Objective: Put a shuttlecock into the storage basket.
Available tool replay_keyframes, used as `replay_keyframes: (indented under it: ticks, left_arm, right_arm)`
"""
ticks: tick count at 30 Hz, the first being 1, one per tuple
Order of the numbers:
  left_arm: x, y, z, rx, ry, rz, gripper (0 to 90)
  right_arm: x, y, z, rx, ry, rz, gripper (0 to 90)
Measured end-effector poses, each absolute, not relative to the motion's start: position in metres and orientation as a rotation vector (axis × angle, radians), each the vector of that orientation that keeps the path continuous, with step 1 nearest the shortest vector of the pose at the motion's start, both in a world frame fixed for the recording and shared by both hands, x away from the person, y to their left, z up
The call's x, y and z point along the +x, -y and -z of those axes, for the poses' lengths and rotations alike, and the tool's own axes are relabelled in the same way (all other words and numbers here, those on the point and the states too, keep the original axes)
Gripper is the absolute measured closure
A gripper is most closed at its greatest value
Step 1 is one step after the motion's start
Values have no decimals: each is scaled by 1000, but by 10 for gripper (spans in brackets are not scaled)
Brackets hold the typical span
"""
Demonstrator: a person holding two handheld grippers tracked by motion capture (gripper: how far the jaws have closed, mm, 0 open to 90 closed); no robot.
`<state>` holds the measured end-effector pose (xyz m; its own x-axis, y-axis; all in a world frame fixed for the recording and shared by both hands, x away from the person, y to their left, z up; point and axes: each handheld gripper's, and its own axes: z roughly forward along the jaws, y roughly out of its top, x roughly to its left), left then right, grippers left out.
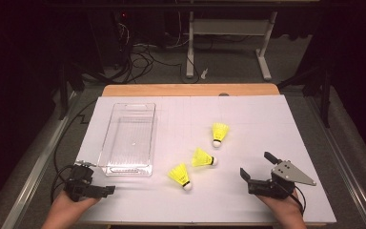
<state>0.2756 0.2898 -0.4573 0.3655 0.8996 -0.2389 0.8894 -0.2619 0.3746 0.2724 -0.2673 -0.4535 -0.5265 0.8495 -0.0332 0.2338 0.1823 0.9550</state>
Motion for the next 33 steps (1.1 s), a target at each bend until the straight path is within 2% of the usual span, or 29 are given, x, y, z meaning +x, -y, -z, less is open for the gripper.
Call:
replay_keyframes:
  ticks: [3, 14, 33]
  left_arm:
    - [276, -293, 454, 2181, -1566, 8, 11]
    - [279, -284, 440, 2316, -1543, -15, 13]
    - [292, -264, 433, 2498, -1548, 135, 14]
  right_arm:
    - [273, 267, 453, 1017, -1877, -1358, 2]
    - [273, 268, 454, 1022, -1876, -1357, 2]
    - [272, 268, 454, 1020, -1879, -1361, 2]
